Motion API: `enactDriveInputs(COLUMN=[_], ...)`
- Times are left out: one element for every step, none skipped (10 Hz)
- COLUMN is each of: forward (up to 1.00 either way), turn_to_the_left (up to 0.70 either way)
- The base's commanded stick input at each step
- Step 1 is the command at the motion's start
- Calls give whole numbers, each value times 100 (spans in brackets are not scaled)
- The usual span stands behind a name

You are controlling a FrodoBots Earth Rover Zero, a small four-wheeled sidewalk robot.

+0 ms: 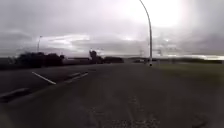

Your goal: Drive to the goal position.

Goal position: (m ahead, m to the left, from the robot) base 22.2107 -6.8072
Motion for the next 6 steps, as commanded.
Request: enactDriveInputs(forward=[100,100,100,100,100,100], turn_to_the_left=[0,0,0,0,0,0])
